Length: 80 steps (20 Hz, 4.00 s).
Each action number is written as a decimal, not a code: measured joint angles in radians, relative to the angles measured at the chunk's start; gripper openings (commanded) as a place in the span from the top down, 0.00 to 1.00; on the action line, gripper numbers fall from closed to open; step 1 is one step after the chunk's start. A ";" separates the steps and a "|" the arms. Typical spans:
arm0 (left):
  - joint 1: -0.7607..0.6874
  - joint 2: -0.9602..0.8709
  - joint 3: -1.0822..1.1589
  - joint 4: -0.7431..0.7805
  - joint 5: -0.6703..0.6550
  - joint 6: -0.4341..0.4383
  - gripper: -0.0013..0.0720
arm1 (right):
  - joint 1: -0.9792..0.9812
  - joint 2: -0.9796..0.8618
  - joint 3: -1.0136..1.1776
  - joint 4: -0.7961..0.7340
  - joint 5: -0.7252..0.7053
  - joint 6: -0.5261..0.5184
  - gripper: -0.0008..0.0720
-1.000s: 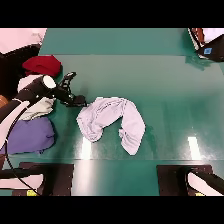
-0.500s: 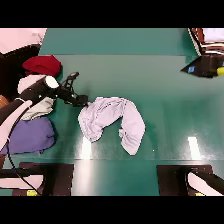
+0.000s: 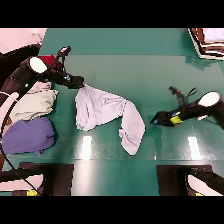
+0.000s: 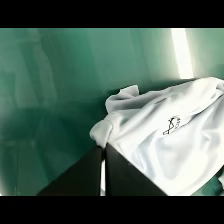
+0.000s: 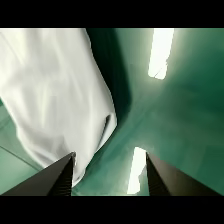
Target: Fold the shirts.
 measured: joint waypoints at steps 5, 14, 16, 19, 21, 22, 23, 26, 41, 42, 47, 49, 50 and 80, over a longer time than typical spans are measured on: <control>0.000 0.003 0.009 0.003 0.005 0.000 0.95 | 0.142 -0.122 -0.039 0.055 -0.136 -0.003 0.67; 0.000 0.161 0.147 0.084 -0.019 0.000 0.96 | 0.090 -0.044 0.258 -0.069 -0.109 -0.006 0.97; 0.001 0.251 0.241 0.107 -0.029 0.000 0.96 | 0.028 0.040 0.382 -0.108 -0.033 -0.006 0.97; 0.000 0.386 0.375 0.120 -0.039 0.000 0.96 | -0.062 0.162 0.570 -0.138 0.092 -0.006 0.97; 0.000 0.471 0.451 0.123 -0.042 -0.003 0.96 | -0.111 0.232 0.669 -0.145 0.156 -0.006 0.97; 0.000 0.509 0.487 0.122 -0.047 -0.006 0.96 | -0.135 0.262 0.715 -0.145 0.182 -0.006 0.97; 0.000 0.541 0.518 0.121 -0.048 -0.009 0.96 | -0.155 0.285 0.756 -0.146 0.206 -0.006 0.97; 0.000 0.605 0.619 0.120 -0.056 -0.026 0.96 | -0.213 0.326 0.878 -0.145 0.282 -0.006 0.97; 0.001 0.282 0.344 0.344 -0.176 -0.139 0.95 | -0.223 -0.092 0.998 -0.169 0.514 0.106 0.97; 0.002 0.221 0.293 0.332 -0.162 -0.144 0.95 | -0.211 -0.145 0.949 -0.171 0.497 0.094 0.97; 0.010 -0.040 0.187 0.302 -0.029 -0.156 0.95 | -0.193 -0.393 0.868 -0.159 0.335 0.024 0.97; 0.020 -0.091 0.177 0.294 0.046 -0.165 0.95 | -0.192 -0.478 0.908 -0.154 0.290 0.008 0.76; 0.027 -0.108 0.175 0.296 0.073 -0.174 0.70 | -0.190 -0.515 0.937 -0.157 0.275 0.003 0.48; -0.001 0.255 -0.643 -0.039 0.130 -0.217 0.95 | -0.362 -0.020 0.413 0.064 0.242 -0.085 0.46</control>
